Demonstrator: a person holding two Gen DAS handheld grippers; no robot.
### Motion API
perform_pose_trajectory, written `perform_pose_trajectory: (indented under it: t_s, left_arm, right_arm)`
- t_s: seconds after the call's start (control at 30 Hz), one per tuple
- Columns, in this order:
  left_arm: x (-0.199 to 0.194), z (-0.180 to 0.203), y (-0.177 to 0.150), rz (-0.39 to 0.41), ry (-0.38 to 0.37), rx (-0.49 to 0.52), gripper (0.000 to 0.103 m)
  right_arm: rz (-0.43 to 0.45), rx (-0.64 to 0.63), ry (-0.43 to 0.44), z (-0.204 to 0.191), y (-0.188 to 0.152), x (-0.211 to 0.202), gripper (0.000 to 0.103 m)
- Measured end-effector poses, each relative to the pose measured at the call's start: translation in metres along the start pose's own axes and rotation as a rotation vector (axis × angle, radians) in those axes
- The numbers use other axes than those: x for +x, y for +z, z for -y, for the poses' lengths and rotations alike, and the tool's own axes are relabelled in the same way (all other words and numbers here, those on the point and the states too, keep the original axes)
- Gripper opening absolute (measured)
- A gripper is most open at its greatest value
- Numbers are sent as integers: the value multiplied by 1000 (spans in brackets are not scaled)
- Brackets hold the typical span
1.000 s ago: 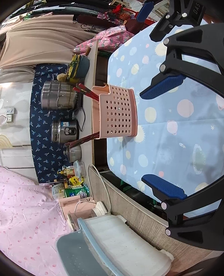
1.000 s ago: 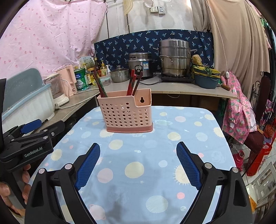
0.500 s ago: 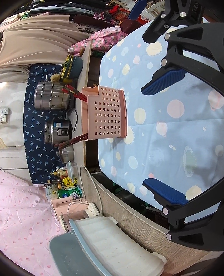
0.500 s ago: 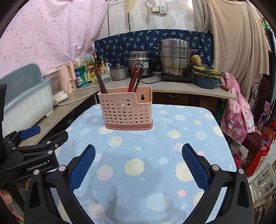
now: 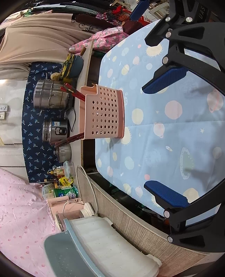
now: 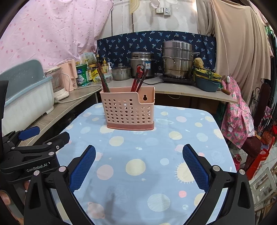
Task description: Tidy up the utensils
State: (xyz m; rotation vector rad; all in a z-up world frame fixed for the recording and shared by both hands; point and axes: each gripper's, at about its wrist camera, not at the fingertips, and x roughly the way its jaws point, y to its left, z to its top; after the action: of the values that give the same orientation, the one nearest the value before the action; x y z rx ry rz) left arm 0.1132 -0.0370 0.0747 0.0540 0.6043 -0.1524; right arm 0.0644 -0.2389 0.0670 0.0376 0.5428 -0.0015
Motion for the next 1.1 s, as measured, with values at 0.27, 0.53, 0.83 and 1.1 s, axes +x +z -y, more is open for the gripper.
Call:
perform_pose_trajectory:
  t_s: [0.27, 0.53, 0.83, 1.1]
  left_arm:
    - [-2, 2, -1, 7, 0, 5, 96]
    - [0, 1, -4, -4, 12, 5, 96]
    - [3, -1, -7, -16, 37, 11, 96]
    - [8, 0, -5, -18, 36, 32, 96]
  right_arm:
    - [-10, -3, 9, -3, -4, 2, 97]
    - [-24, 4, 18, -5, -9, 6, 97]
    - [-43, 3, 27, -8, -12, 13, 97]
    - [-46, 4, 28, -8, -12, 15, 97]
